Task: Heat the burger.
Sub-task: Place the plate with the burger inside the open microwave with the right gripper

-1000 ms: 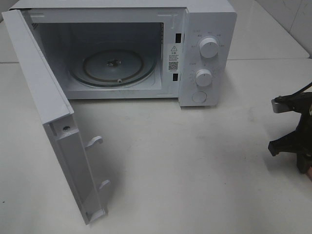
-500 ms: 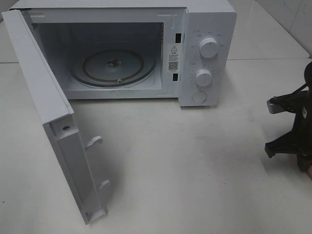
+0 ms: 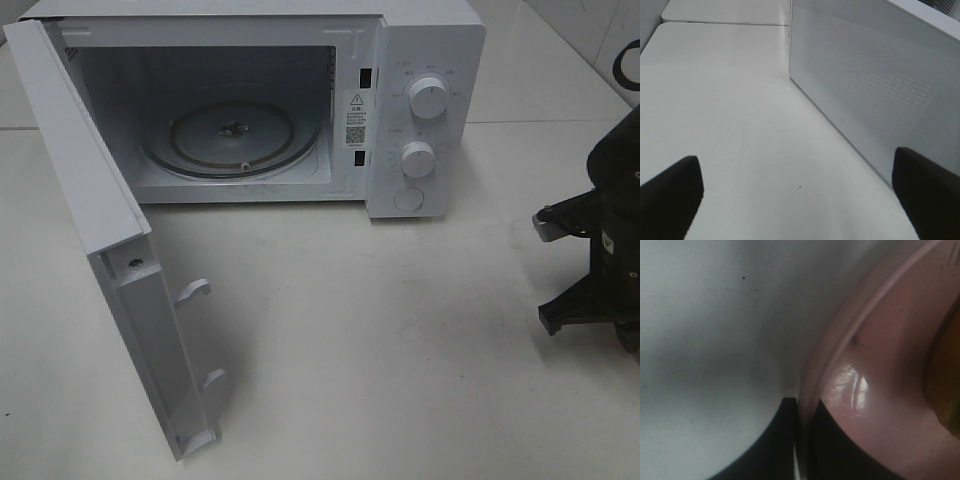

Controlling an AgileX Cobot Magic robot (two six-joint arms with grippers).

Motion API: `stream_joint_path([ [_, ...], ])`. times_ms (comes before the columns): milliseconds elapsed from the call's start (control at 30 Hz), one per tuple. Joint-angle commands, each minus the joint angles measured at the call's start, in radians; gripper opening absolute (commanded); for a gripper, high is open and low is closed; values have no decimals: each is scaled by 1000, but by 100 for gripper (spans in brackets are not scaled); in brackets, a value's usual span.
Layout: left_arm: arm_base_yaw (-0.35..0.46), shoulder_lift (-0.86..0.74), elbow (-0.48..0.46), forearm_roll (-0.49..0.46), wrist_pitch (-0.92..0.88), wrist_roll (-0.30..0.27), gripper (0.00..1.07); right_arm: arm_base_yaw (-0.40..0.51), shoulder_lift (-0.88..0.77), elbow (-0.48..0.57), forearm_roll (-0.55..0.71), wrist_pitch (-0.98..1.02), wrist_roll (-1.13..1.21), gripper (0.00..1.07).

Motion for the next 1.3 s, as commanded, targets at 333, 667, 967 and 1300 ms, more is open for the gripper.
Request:
stream_joint_path([
  [333,1,-22,1,1,-6,2,98,37,-90,30,-104,90,46,0],
  [667,1,-22,1,1,-6,2,98,108,-185,88,-115,119,66,0],
  [967,1,-22,1,1,-6,2,98,226,-259,122,-111,167,67,0],
  [1300,1,-22,1,1,-6,2,98,383,-307,123,-109,231,71,0],
])
